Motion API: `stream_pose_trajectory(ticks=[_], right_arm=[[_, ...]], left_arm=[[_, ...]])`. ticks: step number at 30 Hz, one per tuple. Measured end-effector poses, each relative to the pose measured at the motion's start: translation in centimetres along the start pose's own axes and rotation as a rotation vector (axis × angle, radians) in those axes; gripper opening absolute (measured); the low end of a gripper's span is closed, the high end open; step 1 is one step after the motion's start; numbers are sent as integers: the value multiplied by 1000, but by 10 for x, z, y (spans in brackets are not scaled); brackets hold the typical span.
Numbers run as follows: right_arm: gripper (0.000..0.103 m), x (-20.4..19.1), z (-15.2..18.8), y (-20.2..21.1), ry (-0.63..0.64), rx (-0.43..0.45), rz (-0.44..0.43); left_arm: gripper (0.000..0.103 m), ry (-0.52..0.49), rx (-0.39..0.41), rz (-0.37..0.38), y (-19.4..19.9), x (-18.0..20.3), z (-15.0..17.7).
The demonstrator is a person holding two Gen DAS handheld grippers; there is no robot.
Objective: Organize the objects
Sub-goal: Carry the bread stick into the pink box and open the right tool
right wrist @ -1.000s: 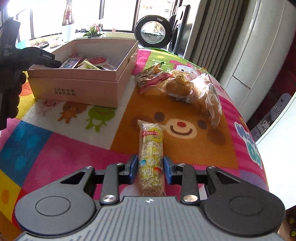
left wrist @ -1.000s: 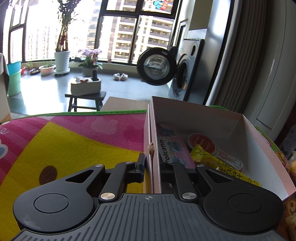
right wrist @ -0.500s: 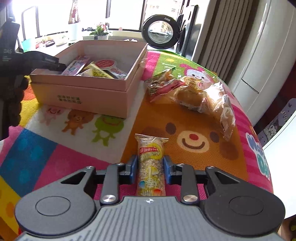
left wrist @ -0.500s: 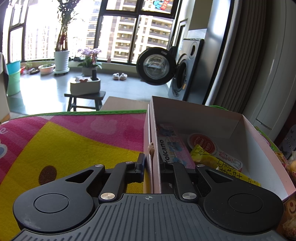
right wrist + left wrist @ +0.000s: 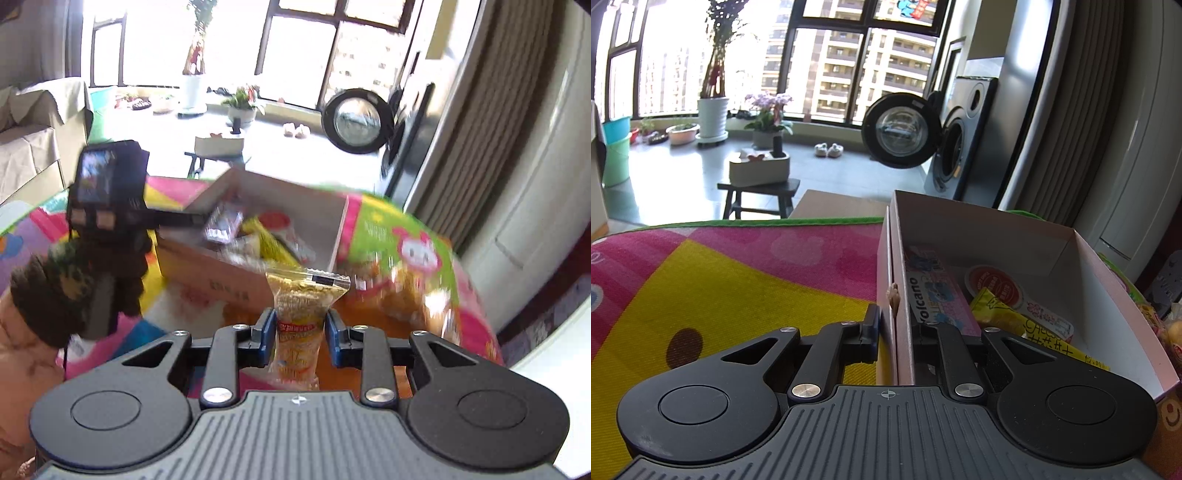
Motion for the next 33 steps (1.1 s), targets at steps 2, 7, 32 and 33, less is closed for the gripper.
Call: stream_pose_trajectory(ticks=[2, 7, 32, 33], right_arm=[[28, -8, -21, 3, 28, 32, 2], [28, -25, -70, -8, 65, 48, -16], [28, -52, -119, -137, 94, -114, -51], [28, -50, -119, -139, 89, -109, -48]], left_arm=[[14, 0, 0, 0, 0, 0, 0], [14, 3, -2, 5, 0, 0, 1], [15, 12, -10, 19, 0, -3, 3], [15, 12, -10, 19, 0, -4, 3]])
Point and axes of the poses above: each gripper's, at about its wrist camera, not at the fingertips, and y roughly against the way its jaws point, x to its right, z to its underside, the point moved 1 cm from there along -y, roughly the way its jaws point, and after that the axes turned 9 degrees about -x, right-handed, at the moved point
